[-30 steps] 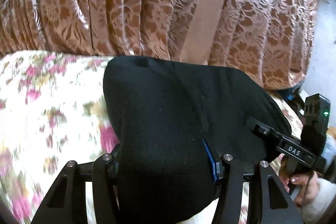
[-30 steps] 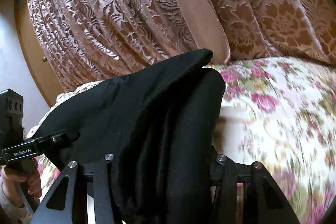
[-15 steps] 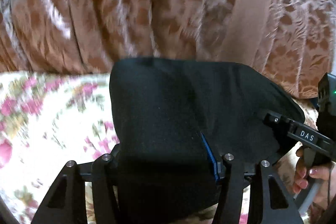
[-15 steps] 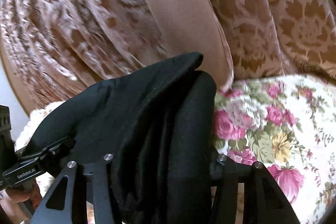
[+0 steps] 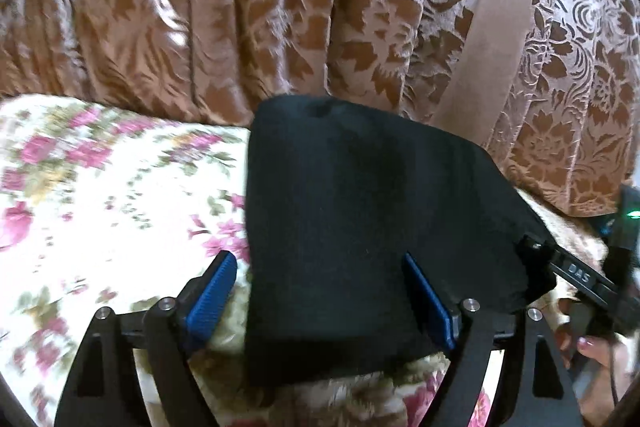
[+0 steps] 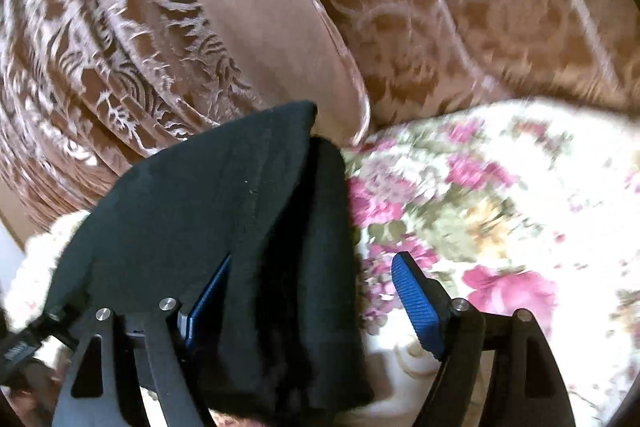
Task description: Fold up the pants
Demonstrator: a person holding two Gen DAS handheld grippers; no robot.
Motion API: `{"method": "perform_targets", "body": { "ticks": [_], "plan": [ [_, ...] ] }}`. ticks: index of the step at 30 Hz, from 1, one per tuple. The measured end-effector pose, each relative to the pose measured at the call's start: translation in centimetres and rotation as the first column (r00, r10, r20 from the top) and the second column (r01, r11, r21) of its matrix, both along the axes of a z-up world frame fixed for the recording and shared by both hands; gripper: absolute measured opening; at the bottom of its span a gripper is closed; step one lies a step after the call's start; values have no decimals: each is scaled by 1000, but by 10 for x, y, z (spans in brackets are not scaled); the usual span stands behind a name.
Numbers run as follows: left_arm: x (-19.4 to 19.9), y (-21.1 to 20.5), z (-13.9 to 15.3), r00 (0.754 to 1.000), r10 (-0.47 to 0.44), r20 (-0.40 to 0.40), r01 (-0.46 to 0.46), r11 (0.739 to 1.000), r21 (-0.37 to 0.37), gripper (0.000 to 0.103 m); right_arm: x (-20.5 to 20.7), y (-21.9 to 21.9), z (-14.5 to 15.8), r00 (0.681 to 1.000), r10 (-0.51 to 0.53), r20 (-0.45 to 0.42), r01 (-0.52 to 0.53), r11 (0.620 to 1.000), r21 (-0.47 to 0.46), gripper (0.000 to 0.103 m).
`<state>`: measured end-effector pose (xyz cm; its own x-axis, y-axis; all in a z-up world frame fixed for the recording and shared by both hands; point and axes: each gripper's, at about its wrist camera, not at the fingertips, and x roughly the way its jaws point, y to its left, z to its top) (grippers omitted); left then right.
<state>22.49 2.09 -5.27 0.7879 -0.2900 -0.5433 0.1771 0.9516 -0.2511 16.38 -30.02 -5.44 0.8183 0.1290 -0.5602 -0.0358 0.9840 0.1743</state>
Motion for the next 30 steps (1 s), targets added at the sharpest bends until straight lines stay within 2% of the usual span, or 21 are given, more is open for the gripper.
{"method": "perform_targets", "body": {
  "ticks": [3, 5, 8, 12, 16, 21, 24, 27, 30],
  "plan": [
    [-20, -2, 6, 999, 40, 27, -41, 998, 49, 96, -21, 9, 8, 998, -17, 57, 22, 997, -80, 81],
    [-33, -3, 6, 998, 53, 25, -54, 996, 67, 97, -36, 9, 12, 997, -28, 65, 35, 995, -97, 81],
    [-51, -2, 6, 996, 86, 23, -87, 993, 82, 97, -55, 7, 13, 997, -52, 62, 58, 993, -98, 81],
    [-74, 2, 11, 993, 110, 36, -112, 992, 59, 97, -75, 12, 17, 997, -48, 55, 53, 995, -84, 81],
    [-96, 1, 13, 985, 168, 41, -172, 979, 113, 98, -102, 24, 22, 997, -24, 72, 31, 995, -99, 81],
    [-125, 2, 17, 989, 126, 78, -133, 987, 91, 99, -142, 41, 24, 996, -1, 88, 9, 996, -92, 82],
    [-141, -1, 21, 980, 151, 128, -168, 976, 135, 99, -161, 49, 27, 994, -1, 110, 13, 994, -109, 82],
    [-146, -3, 20, 983, 142, 115, -159, 975, 157, 99, -174, 51, 26, 993, -11, 119, 25, 993, -115, 82],
    [-155, -5, 18, 973, 180, 142, -207, 957, 202, 99, -181, 50, 24, 991, -27, 128, 43, 992, -122, 82]
  ]
}}
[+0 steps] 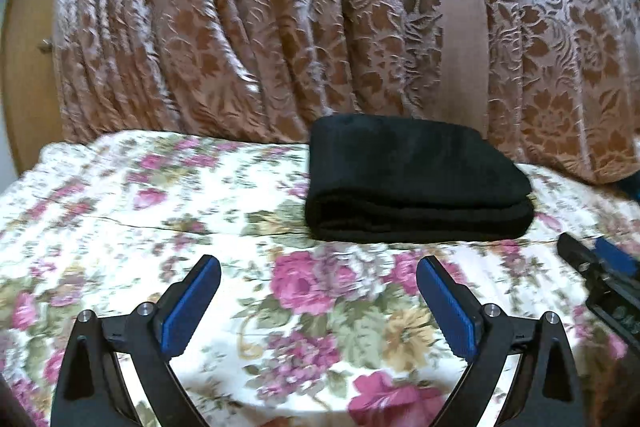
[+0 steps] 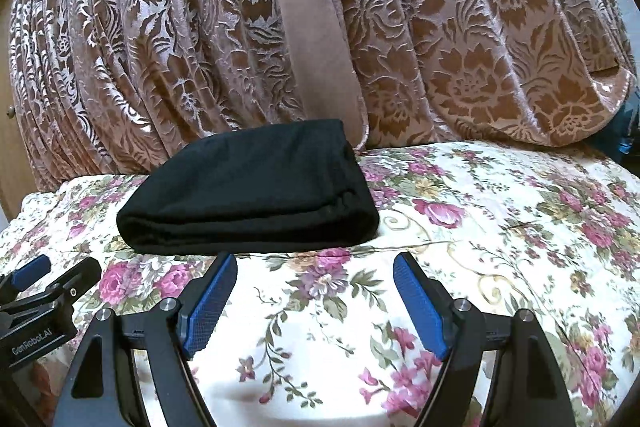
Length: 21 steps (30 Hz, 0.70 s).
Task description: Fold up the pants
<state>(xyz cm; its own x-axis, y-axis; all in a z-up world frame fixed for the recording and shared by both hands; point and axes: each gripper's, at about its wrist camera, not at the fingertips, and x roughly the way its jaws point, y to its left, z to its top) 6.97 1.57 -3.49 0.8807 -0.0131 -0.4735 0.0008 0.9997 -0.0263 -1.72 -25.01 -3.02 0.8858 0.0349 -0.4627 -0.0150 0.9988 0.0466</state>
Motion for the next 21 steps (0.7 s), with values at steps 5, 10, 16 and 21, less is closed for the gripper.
{"method": "perform_targets", "body": {
  "ticks": [5, 10, 16, 21],
  "plan": [
    [-4, -1, -2, 1000, 13, 6, -13, 999, 43, 99, -3, 1, 0, 1000, -2, 4, 2, 1000, -9, 82],
    [-5, 2, -3, 1000, -27, 9, 27, 1000, 1, 98, -5, 8, -4, 1000, 0, -2, 0, 999, -47, 82],
    [-8, 3, -3, 999, -34, 25, 35, 999, -17, 98, -7, 13, -6, 1000, 0, 7, 1, 997, -80, 82],
    [-7, 3, -5, 999, -27, 17, 27, 999, -19, 98, -7, 15, -7, 1000, 2, 8, -1, 996, -88, 82]
  ]
}}
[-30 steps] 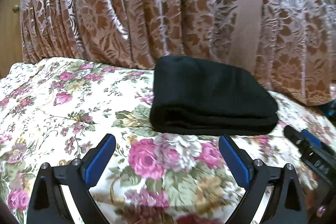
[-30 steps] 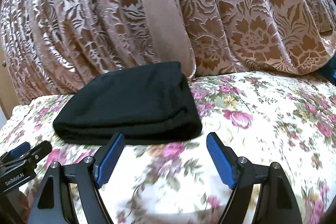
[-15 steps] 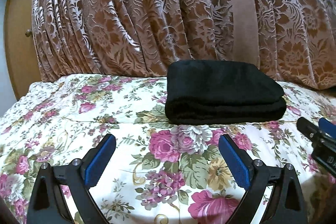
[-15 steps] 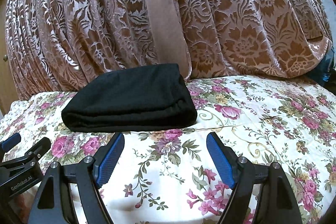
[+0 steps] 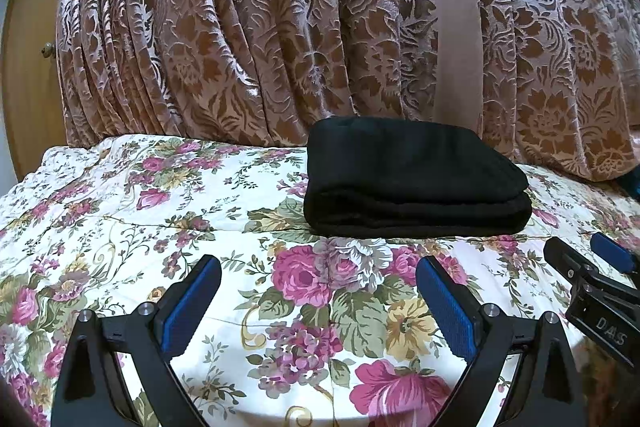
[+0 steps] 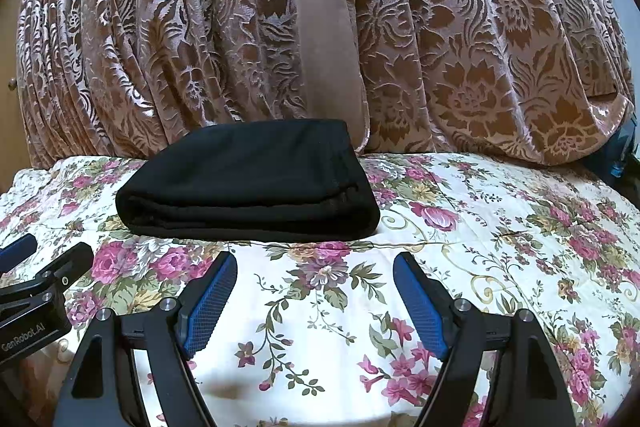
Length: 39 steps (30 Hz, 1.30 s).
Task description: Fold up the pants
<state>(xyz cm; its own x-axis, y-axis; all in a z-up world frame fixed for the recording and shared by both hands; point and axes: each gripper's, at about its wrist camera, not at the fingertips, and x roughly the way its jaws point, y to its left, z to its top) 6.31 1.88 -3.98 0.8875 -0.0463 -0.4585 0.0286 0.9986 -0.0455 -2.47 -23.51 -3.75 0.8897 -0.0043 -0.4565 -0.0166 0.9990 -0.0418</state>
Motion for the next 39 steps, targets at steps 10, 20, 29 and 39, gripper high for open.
{"method": "perform_targets", "body": {
  "ticks": [10, 20, 29, 39],
  "plan": [
    [3, 3, -3, 1000, -2, -17, 2, 1000, -12, 98, 2, -3, -2, 1000, -8, -10, 9, 1000, 14, 82],
    [4, 4, -5, 1000, 4, -27, -5, 1000, -21, 97, 3, -6, -4, 1000, -18, -22, 18, 999, 32, 82],
    [5, 4, -6, 999, 2, -33, -3, 1000, -23, 97, 4, -6, -5, 999, -18, -28, 19, 999, 31, 82],
    [6, 5, -7, 999, 1, -40, -2, 1000, -22, 97, 6, -7, -7, 999, -18, -38, 20, 999, 37, 82]
  ]
}}
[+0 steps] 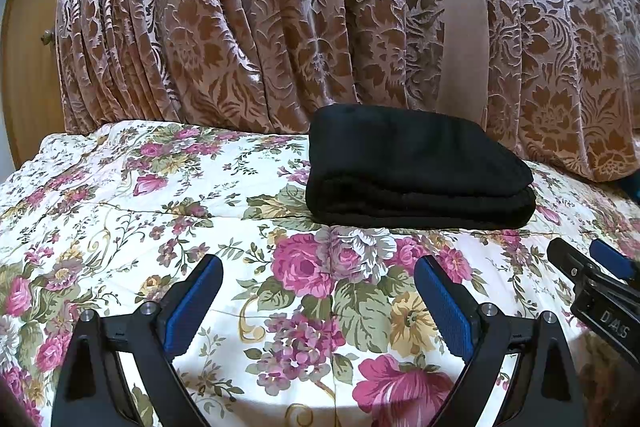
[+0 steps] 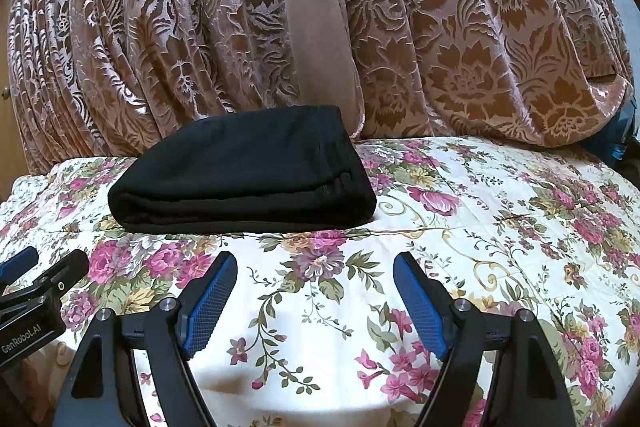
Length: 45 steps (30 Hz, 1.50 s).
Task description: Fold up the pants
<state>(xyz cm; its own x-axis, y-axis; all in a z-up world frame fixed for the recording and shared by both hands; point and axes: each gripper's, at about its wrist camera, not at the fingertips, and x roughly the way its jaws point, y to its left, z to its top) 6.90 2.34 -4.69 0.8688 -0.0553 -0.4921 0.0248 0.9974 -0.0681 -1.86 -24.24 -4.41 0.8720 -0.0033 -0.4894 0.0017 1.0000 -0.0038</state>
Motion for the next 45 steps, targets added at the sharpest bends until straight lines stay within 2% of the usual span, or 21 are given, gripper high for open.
{"method": "perform_targets", "body": {
  "ticks": [45],
  "plan": [
    [7, 4, -6, 999, -18, -46, 18, 1000, -5, 97, 3, -3, -4, 1000, -3, -17, 3, 1000, 11, 82]
  ]
}}
